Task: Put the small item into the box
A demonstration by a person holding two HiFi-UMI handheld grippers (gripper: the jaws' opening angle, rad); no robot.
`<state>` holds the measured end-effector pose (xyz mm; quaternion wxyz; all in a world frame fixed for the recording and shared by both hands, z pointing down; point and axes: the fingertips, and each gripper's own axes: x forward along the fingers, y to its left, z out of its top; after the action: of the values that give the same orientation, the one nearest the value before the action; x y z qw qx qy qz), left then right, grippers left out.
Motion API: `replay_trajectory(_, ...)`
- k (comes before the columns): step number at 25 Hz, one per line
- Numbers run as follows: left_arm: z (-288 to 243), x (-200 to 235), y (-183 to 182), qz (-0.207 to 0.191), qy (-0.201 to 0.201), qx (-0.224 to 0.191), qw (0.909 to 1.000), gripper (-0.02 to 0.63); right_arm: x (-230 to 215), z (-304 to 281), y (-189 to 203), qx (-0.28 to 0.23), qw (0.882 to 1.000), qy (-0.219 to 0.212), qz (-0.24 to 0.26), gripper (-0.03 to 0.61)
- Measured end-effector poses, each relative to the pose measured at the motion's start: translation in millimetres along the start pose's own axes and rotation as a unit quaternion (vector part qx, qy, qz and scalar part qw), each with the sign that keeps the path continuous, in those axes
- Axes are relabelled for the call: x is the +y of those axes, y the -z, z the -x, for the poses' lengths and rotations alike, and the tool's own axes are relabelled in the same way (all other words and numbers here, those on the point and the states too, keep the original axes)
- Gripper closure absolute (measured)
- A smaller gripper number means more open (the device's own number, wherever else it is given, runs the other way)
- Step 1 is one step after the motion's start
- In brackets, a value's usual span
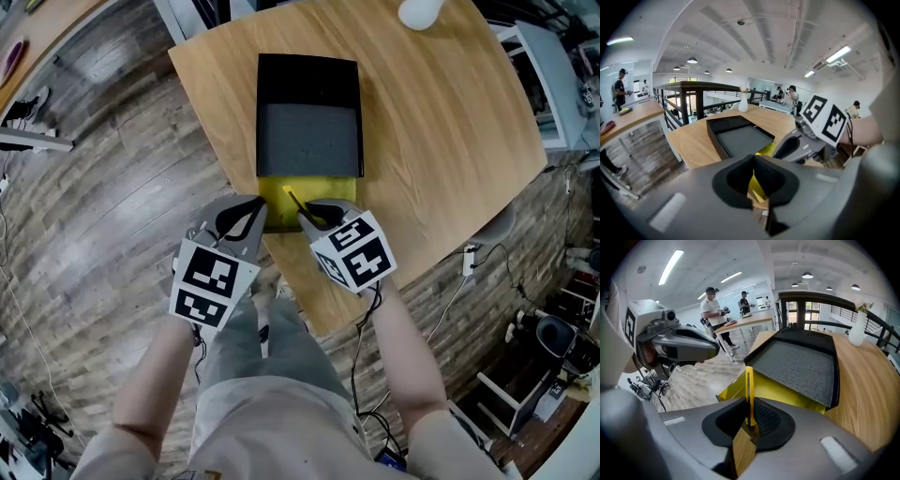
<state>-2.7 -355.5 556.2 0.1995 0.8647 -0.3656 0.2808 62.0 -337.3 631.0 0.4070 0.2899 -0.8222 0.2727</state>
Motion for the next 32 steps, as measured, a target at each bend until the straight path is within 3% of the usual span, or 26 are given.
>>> replay_trajectory(12,-10,-4,19,0.008,0.007,0.012,0.9999,0.611,-4,-33,21,0.075,0.995,0.032,0.053,0.528)
replay_trajectory(23,-15,1,24,0.009,0.009,0.019,0.9997,0.611,-7,-44,26,0.134,0.990,0.016,0.032,0.528)
replay_trajectory(32,-12,5,32,0.015,0.009,0.019,0.9997,0.611,-7,-48,25,0.137,0.990,0.033,0.030,0.526)
